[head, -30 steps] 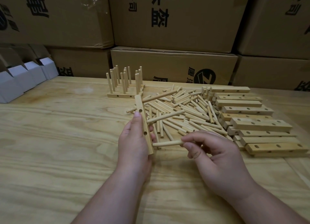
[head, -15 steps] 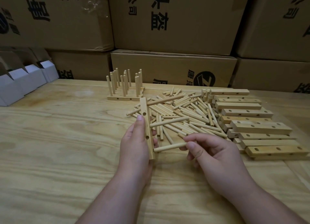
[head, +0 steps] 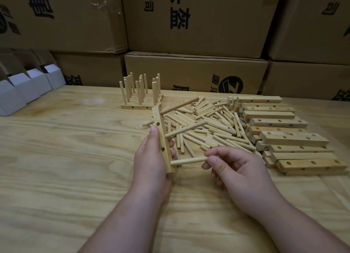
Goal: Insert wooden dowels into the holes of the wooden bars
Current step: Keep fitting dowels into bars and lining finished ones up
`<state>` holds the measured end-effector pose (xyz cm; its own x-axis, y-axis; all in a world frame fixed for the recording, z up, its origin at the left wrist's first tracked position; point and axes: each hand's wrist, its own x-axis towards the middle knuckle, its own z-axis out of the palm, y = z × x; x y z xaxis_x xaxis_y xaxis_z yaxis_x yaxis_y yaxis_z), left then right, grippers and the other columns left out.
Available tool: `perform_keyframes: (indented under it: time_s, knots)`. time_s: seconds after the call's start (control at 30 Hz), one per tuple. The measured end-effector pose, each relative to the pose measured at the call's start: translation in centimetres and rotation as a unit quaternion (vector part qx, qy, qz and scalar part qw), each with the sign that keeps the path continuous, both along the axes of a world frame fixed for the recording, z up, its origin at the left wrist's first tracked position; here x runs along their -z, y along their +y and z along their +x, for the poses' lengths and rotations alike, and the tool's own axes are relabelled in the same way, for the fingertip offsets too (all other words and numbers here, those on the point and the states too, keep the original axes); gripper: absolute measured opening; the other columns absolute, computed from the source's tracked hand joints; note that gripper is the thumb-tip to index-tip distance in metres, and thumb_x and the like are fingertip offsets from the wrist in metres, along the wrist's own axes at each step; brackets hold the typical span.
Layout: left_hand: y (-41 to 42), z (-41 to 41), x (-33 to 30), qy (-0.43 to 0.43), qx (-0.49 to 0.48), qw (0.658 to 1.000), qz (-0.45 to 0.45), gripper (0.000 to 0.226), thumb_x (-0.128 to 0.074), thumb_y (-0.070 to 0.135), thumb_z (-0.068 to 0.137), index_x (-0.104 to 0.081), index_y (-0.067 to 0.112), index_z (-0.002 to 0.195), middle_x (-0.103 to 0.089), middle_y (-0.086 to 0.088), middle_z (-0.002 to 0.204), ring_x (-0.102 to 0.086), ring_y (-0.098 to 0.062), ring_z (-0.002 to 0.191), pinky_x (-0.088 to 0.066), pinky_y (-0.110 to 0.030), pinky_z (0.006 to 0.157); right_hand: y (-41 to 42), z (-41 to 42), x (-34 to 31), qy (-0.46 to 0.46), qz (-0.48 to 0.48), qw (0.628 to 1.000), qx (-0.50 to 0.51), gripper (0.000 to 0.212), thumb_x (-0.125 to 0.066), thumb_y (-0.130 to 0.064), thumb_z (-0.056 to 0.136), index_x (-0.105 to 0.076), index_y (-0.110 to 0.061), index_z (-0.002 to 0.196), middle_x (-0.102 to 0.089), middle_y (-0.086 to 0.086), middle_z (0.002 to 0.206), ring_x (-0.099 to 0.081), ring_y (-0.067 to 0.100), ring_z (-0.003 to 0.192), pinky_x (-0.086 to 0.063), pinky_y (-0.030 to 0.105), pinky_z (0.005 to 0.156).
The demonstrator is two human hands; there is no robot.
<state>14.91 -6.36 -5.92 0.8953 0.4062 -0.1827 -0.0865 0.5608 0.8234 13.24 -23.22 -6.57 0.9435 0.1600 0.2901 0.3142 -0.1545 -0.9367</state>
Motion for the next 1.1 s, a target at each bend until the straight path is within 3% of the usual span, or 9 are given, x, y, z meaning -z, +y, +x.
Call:
perform_keyframes:
  time_s: [0.13,0.3,0.37,0.5,0.63,0.93,1.0,1.1]
  knots:
    - [0.0,0.0,0.0,-0.002,-0.004,1.0,-0.002,0.039,-0.056,0.045,0.1,-0.08,0.021,0.082,-0.065,0.002,0.062,-0.054,-0.007,0.046,-0.047,-0.022,0.045,-0.1,0.0,0.0,-0.003,-0.014,1.0,0.003,0.027,-0.07,-0.011,0.091,-0.076,-0.037,0.093,-0.077,-0.001,0.082,-0.067,0.014,0.066,-0.055,0.021,0.06]
    - [0.0,-0.1,0.0,-0.004,-0.001,1.0,-0.01,0.036,-0.057,0.044,0.1,-0.078,0.019,0.085,-0.065,0.002,0.06,-0.053,-0.007,0.046,-0.047,-0.021,0.045,-0.1,-0.1,-0.1,-0.007,-0.055,0.998,0.01,0.027,-0.078,-0.015,0.085,-0.076,-0.04,0.096,-0.072,0.005,0.081,-0.065,0.016,0.068,-0.057,0.034,0.064]
    - [0.0,-0.1,0.1,-0.009,0.002,1.0,-0.009,0.032,-0.058,0.043,0.099,-0.075,0.018,0.088,-0.064,0.002,0.06,-0.053,-0.007,0.046,-0.047,-0.021,0.045,-0.2,-0.1,-0.1,-0.017,-0.072,0.997,0.017,0.022,-0.079,-0.017,0.084,-0.078,-0.037,0.092,-0.072,0.001,0.078,-0.066,0.016,0.07,-0.056,0.031,0.066]
    - [-0.1,-0.1,0.2,-0.009,0.013,1.0,0.009,0.031,-0.059,0.045,0.098,-0.074,0.02,0.089,-0.064,0.003,0.062,-0.053,-0.006,0.048,-0.046,-0.021,0.044,-0.3,-0.2,-0.3,-0.054,-0.13,0.99,0.022,0.018,-0.079,-0.02,0.084,-0.078,-0.036,0.091,-0.074,-0.012,0.078,-0.066,0.007,0.073,-0.047,0.011,0.066]
    - [0.0,-0.1,0.3,-0.009,0.027,1.0,0.002,0.036,-0.059,0.048,0.097,-0.08,0.027,0.076,-0.064,0.003,0.061,-0.053,-0.005,0.047,-0.046,-0.021,0.044,-0.1,-0.5,-0.5,-0.074,-0.138,0.988,0.016,0.016,-0.076,-0.019,0.086,-0.077,-0.034,0.092,-0.074,-0.016,0.077,-0.068,0.005,0.074,-0.047,0.009,0.067]
    - [0.1,0.1,0.9,-0.039,0.051,0.998,0.003,0.037,-0.054,0.049,0.1,-0.08,0.025,0.089,-0.058,0.003,0.062,-0.049,-0.005,0.048,-0.044,-0.02,0.045,0.2,-0.8,-0.6,-0.086,-0.144,0.986,0.02,0.01,-0.075,-0.021,0.088,-0.077,-0.031,0.088,-0.069,-0.012,0.065,-0.061,-0.001,0.058,-0.041,0.006,0.056]
    - [0.0,0.1,1.0,-0.046,0.044,0.998,0.012,0.038,-0.053,0.048,0.101,-0.08,0.025,0.087,-0.059,0.002,0.061,-0.05,-0.006,0.048,-0.045,-0.021,0.045,0.3,-0.9,-0.5,-0.064,-0.121,0.99,0.022,0.011,-0.074,-0.021,0.089,-0.077,-0.031,0.086,-0.07,-0.009,0.065,-0.062,0.001,0.058,-0.045,0.009,0.057]
    - [-0.4,0.3,1.4,-0.045,0.016,0.997,0.062,0.038,-0.049,0.047,0.103,-0.078,0.027,0.088,-0.066,0.002,0.062,-0.056,-0.008,0.049,-0.049,-0.023,0.046,1.2,-1.0,-0.5,0.033,0.04,0.998,0.019,0.013,-0.071,-0.018,0.09,-0.071,-0.029,0.097,-0.074,0.004,0.073,-0.066,0.01,0.059,-0.054,0.021,0.055]
